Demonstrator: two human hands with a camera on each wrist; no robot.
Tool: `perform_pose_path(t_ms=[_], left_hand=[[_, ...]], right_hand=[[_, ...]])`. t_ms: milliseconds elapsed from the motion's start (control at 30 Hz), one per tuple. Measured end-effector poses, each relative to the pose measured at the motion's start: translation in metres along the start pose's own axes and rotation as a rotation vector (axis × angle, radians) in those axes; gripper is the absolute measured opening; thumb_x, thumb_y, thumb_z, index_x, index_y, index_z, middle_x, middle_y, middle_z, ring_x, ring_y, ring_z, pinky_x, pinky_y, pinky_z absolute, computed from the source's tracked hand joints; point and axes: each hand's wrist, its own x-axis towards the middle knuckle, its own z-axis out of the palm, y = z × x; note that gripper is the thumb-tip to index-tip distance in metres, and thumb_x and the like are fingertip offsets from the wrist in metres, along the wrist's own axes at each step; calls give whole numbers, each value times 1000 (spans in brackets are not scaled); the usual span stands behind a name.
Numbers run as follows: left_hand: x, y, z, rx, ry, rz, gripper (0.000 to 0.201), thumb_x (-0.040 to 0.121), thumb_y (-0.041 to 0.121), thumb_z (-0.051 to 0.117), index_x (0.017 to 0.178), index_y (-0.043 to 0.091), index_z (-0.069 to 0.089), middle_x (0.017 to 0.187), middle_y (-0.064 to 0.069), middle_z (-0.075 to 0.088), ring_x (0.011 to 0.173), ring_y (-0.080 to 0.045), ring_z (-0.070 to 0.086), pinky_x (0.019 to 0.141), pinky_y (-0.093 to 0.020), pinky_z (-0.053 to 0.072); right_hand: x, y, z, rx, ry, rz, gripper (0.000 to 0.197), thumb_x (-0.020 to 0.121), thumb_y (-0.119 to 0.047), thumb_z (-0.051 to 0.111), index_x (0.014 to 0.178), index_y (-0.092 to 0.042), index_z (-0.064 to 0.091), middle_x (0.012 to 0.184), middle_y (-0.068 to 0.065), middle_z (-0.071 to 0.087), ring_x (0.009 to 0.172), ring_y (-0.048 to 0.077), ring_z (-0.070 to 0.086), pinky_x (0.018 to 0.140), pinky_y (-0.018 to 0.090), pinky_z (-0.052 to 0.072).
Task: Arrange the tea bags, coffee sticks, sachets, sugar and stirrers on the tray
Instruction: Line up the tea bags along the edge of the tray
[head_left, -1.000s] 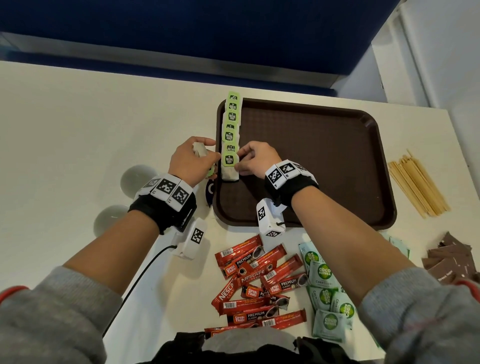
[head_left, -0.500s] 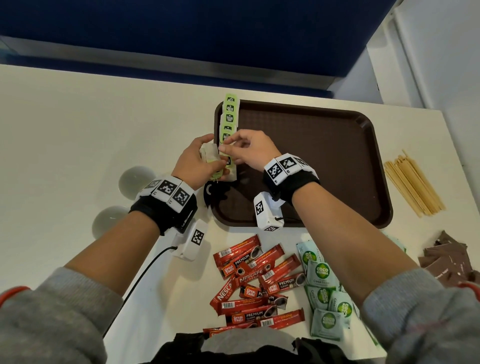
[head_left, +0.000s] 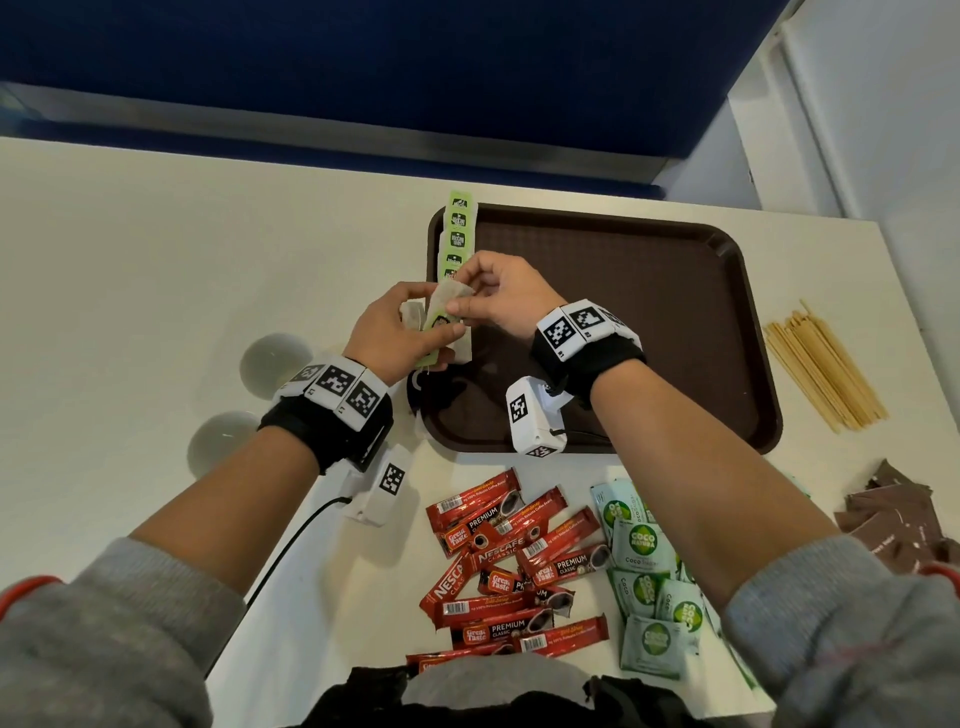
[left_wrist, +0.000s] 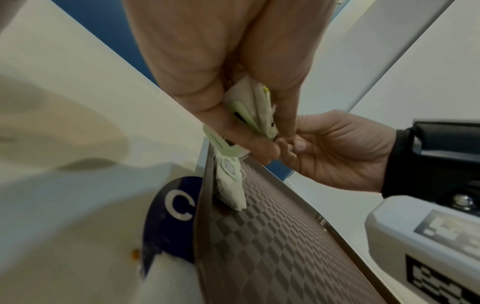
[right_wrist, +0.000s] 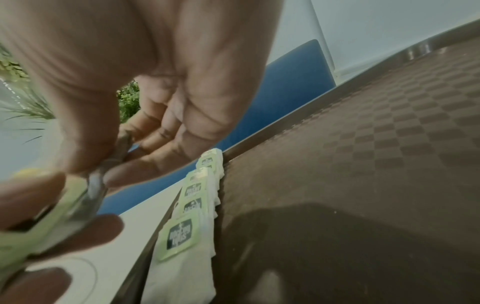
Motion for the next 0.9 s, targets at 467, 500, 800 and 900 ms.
perform_pose_path(t_ms=[467, 500, 800, 900], left_hand=[[7, 0, -5, -39, 178, 61, 9, 87, 20, 69, 79, 23, 64, 82, -9, 72, 60, -20, 68, 62, -33, 59], [6, 0, -5, -18, 178, 73, 9, 86, 21, 70, 79, 23, 65, 80, -8, 72, 60, -19, 68, 61, -32, 59], [4, 0, -6, 150, 152, 99, 8, 84, 17, 72, 92, 18, 72, 76, -4, 68, 59, -13, 65, 60, -27, 58], [2, 1, -6, 138, 131, 95, 12, 82, 15, 74, 93, 18, 72, 74, -1, 68, 58, -11, 64, 60, -26, 58]], right_hand=[[-6, 10, -6, -71, 8, 85, 6, 81, -10, 70, 83, -10, 64, 94, 17, 68, 81, 21, 62, 85, 36, 51], [-7, 10, -6, -117, -25, 88, 11, 79, -12, 73, 87, -7, 67, 92, 13, 68, 79, 16, 60, 86, 34, 50], [-4, 12, -5, -234, 26, 26, 19, 76, -24, 78, 91, -12, 74, 80, -5, 68, 74, 6, 61, 70, 15, 46], [-4, 14, -6, -205, 20, 31, 12, 77, -18, 76, 87, -13, 73, 84, 4, 71, 78, 14, 66, 79, 27, 55]])
